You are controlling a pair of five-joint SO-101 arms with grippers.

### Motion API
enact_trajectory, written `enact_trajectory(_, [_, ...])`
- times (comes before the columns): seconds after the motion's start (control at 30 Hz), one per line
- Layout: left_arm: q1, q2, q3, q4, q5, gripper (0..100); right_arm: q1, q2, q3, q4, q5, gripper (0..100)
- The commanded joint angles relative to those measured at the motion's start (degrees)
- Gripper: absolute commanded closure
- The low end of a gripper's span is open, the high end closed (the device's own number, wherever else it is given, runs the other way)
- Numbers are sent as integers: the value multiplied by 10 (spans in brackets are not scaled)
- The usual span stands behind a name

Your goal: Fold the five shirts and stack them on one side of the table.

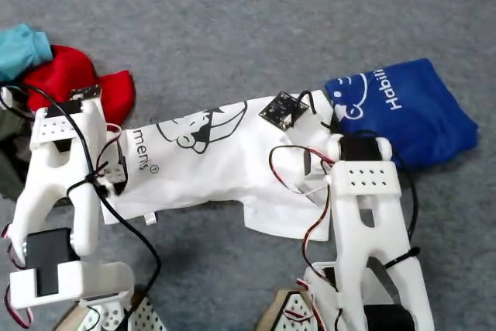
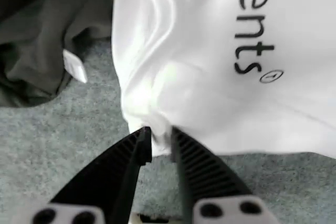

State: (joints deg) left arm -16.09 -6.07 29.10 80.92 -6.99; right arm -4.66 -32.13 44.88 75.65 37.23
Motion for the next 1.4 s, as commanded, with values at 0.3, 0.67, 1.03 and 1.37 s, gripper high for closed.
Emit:
enact_trajectory(0.3, [-36, -19, -194, 111, 77, 955, -72, 4, -82, -51, -33, 980])
enact_trajectory(0.67, [42, -18, -171, 28, 149, 970, -86, 255, -138, -180, -103, 981])
enact_trajectory(1.03, [80, -17, -50, -101, 150, 970, -89, 335, -182, -176, -113, 982])
enact_trajectory(1.37, [82, -19, -29, -113, 149, 970, -89, 330, -121, -177, -111, 983])
